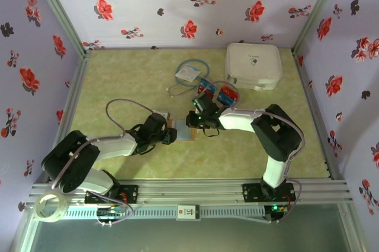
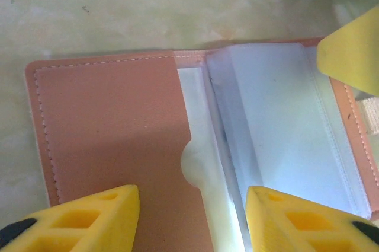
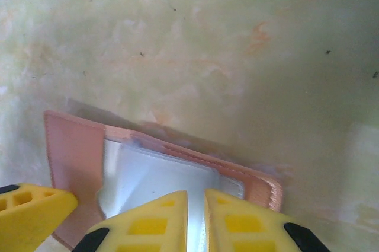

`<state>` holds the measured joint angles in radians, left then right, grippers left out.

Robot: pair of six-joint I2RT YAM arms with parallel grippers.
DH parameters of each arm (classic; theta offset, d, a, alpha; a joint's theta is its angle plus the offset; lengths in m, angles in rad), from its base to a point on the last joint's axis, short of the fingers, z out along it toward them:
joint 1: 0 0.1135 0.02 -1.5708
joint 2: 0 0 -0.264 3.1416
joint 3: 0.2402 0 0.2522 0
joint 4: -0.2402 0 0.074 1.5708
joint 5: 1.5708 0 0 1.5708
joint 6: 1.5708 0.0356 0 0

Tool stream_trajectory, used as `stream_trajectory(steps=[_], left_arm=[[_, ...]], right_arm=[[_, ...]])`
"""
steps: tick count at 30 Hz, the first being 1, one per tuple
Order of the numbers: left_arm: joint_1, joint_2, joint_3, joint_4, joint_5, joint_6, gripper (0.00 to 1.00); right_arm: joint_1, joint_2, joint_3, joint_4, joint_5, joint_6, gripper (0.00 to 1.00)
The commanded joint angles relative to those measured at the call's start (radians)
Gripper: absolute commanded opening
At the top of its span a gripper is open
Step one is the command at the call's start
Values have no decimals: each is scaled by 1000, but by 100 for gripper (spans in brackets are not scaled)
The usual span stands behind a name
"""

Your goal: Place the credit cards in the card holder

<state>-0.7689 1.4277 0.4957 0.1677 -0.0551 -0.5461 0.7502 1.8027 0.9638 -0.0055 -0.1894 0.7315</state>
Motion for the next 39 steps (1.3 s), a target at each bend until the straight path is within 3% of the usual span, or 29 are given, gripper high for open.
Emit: stream_trajectory(steps=[1, 22, 39], left_arm=[[-9, -19, 21, -74, 11, 6, 52], [-9, 8, 21, -52, 11, 2, 53], [-10, -15, -38, 68, 28, -22, 68]], right_arm=[[-8, 14, 19, -20, -20, -27, 14], [0, 32, 74, -49, -38, -49, 11], [21, 106, 93, -27, -66, -40, 8]])
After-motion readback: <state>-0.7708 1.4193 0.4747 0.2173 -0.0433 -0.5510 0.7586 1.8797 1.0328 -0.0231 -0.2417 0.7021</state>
